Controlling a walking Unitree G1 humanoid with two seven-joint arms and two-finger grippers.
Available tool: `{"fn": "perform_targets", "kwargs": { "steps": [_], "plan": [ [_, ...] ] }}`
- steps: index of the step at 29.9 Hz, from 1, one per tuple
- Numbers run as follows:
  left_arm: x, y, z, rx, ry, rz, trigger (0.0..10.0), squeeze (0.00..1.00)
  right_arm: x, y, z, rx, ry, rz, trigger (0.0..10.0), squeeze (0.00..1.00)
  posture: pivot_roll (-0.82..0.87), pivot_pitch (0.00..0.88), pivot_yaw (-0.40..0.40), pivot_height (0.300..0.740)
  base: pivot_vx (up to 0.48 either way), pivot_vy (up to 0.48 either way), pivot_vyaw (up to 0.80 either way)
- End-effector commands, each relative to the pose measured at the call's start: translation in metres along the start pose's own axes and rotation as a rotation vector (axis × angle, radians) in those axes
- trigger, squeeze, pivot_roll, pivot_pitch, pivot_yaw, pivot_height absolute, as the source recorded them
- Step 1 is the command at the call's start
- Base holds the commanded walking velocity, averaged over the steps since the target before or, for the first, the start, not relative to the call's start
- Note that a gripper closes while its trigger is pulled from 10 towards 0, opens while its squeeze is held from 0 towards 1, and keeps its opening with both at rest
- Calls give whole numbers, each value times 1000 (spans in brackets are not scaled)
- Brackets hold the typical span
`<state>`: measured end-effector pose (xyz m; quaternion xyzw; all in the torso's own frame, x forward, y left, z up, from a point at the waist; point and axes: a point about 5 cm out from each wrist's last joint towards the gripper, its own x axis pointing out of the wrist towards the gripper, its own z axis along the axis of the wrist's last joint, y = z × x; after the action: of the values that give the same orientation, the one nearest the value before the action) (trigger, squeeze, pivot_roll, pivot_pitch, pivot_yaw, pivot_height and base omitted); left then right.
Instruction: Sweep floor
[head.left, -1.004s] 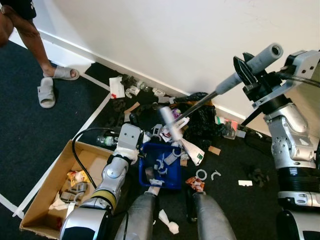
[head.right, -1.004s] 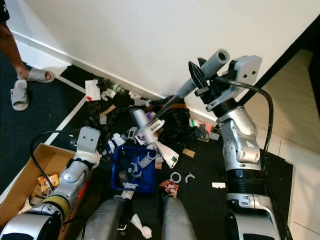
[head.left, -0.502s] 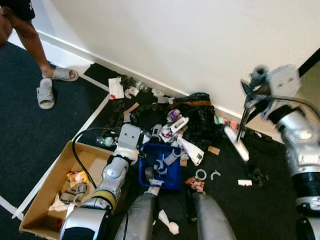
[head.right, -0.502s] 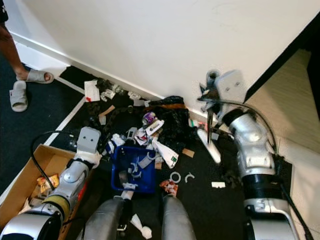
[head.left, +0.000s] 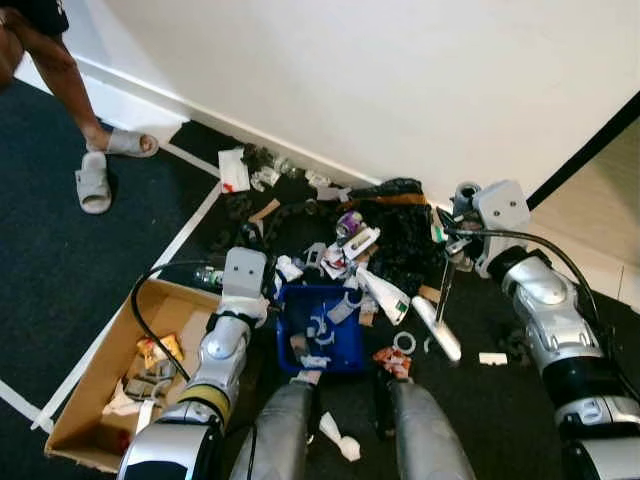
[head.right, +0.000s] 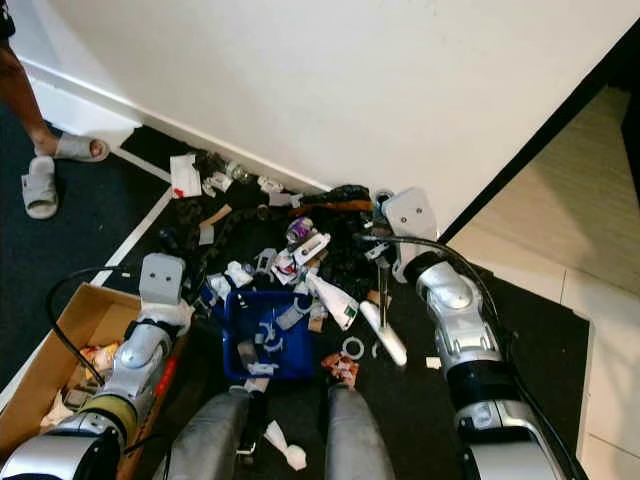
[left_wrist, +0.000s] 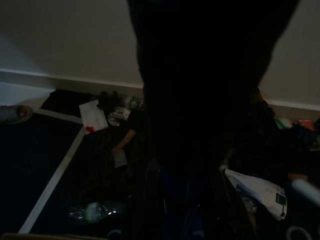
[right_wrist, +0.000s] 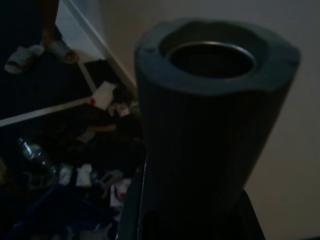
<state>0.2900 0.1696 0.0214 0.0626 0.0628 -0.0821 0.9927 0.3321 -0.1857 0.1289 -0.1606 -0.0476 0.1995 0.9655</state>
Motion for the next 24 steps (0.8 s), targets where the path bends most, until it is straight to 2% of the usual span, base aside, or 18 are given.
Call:
{"fn": "perform_targets", "kwargs": {
  "steps": [1, 4, 11, 14, 15, 16, 19, 24],
  "plan": [
    [-3, 0, 0, -11, -28, 28, 10000, 0, 1, 1, 4, -6, -39, 1, 10000, 0, 67, 294, -27, 740, 0, 0, 0],
    [-3, 0, 0, -22, -28, 51, 10000, 0, 9, 14, 12, 45, -91, 42, 10000, 0, 61, 296, -37, 740, 0, 0, 0],
    [-2, -5, 1, -29, -33, 48, 10000, 0, 17, 31, 21, 140, -150, 85, 10000, 0, 58, 295, -38, 740, 0, 0, 0],
    [-1, -6, 2, -29, -34, 48, 10000, 0, 18, 33, 22, 149, -155, 88, 10000, 0, 58, 295, -38, 740, 0, 0, 0],
    [-1, -5, 2, -29, -33, 48, 10000, 0, 20, 40, 27, 217, -189, 95, 10000, 0, 57, 293, -37, 740, 0, 0, 0],
    [-1, -5, 2, -29, -33, 48, 10000, 0, 20, 40, 27, 217, -189, 95, 10000, 0, 57, 293, -37, 740, 0, 0, 0],
    [-1, -5, 2, -27, -32, 45, 10000, 0, 21, 44, 34, 307, -234, 91, 10000, 0, 56, 289, -34, 740, 0, 0, 0],
    [0, -6, 2, -26, -29, 42, 10000, 0, 22, 41, 40, 395, -273, 72, 10000, 0, 55, 283, -35, 740, 0, 0, 0]
  ]
}}
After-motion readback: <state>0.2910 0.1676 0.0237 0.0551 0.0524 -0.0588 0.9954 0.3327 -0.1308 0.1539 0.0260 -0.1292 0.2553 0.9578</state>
